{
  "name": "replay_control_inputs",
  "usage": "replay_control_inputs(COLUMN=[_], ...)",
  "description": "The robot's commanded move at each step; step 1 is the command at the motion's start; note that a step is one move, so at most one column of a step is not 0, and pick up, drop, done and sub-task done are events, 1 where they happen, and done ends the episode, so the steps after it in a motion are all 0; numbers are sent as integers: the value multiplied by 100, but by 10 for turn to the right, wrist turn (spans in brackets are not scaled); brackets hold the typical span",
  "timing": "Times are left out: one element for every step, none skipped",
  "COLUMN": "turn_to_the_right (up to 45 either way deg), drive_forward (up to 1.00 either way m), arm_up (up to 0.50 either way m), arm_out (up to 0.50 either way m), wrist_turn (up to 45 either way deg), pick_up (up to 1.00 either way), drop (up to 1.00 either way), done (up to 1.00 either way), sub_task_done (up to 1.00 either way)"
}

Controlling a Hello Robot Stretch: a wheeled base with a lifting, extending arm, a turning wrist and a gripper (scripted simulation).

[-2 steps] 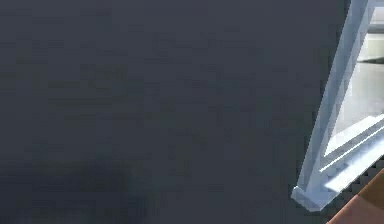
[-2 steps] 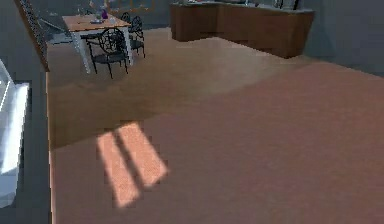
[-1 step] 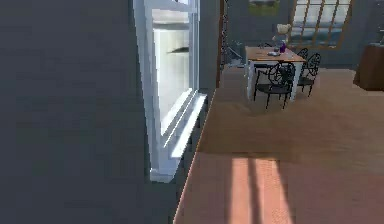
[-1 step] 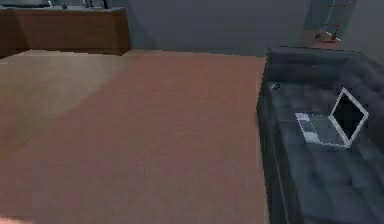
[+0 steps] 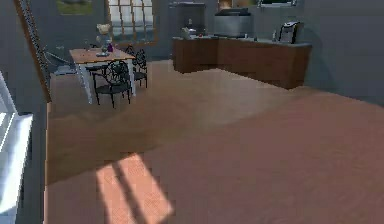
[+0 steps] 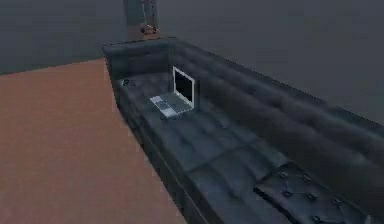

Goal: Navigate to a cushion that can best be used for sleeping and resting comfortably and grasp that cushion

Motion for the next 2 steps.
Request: replay_control_inputs(turn_to_the_right=[420,0], drive_forward=[0,30], arm_up=[0,0], arm_out=[0,0], wrist_turn=[0,0], pick_up=[0,0], drop=[0,0], done=[0,0], sub_task_done=[0,0])
